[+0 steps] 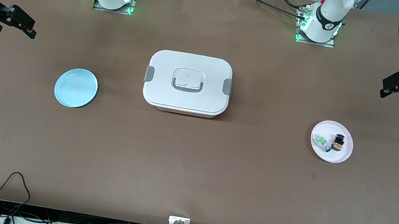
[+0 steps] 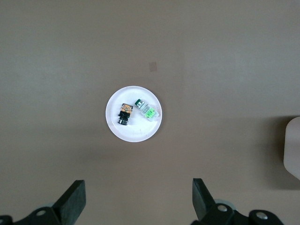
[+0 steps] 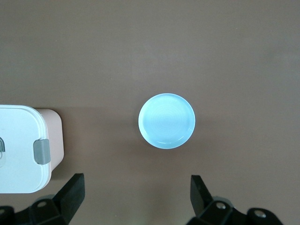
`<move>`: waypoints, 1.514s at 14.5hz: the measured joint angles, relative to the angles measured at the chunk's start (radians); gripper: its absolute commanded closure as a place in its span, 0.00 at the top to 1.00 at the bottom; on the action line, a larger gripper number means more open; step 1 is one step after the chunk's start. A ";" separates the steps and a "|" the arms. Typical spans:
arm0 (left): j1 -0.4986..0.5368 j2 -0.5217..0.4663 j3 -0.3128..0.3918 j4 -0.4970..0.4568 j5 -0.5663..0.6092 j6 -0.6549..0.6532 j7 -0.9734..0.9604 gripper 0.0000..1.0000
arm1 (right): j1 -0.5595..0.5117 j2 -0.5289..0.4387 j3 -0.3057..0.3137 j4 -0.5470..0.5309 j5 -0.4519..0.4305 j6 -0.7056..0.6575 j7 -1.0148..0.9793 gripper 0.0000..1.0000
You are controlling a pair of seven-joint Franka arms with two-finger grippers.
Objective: Transfer orange switch to right arm and place
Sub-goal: 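Move the left gripper toward the pink plate while the right gripper advances, then lower the left gripper onto the orange switch and close it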
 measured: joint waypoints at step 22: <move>0.042 0.196 -0.003 -0.175 -0.010 0.185 0.581 1.00 | 0.005 0.193 0.008 -0.002 0.189 -0.038 -0.002 1.00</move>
